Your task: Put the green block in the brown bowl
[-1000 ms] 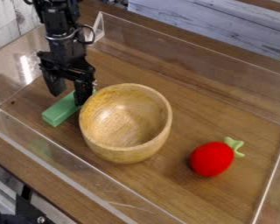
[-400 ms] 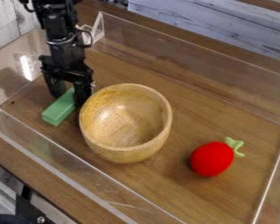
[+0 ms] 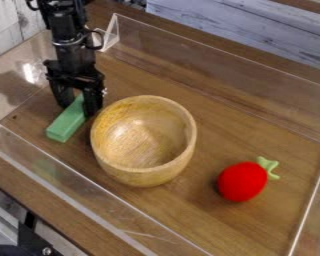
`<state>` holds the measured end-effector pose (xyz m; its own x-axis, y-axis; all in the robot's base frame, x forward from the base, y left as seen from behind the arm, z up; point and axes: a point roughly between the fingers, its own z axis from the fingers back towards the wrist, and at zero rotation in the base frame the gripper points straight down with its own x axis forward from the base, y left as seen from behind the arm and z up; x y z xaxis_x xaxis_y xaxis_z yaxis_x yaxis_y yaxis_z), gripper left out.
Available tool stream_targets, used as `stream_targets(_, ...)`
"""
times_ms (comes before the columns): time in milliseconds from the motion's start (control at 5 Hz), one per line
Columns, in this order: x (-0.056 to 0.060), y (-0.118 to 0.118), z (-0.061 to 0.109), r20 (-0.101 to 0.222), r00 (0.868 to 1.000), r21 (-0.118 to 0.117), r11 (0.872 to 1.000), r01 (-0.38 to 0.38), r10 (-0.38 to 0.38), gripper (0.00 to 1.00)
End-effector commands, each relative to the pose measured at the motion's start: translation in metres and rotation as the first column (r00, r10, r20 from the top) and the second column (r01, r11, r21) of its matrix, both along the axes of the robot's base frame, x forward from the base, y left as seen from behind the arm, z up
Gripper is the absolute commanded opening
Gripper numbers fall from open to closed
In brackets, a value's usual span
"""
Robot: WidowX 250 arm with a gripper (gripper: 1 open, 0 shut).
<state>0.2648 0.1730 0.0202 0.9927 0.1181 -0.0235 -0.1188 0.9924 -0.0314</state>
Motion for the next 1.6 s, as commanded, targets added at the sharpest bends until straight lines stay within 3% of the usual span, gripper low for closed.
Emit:
stream_targets(0, 0.006, 0.012, 0.010, 0.027, 0.999, 0.016, 1.000, -0.020, 0.020, 1.00)
stream_targets(400, 0.008, 0.016, 0.009, 0.005, 1.000, 0.000, 1.000, -0.031, 0.031, 1.00)
stream_targets(600, 0.007, 0.016, 0.009, 0.000, 0.999, -0.002, 0.999, -0.036, 0.036, 0.00)
stream_targets(800, 0.005, 0.013, 0.013, -0.002, 0.999, -0.006, 0.999, -0.043, 0.043, 0.00)
stream_targets(1400, -0.001, -0.009, 0.054, 0.024, 0.997, -0.016, 0.997, -0.072, 0.072, 0.00)
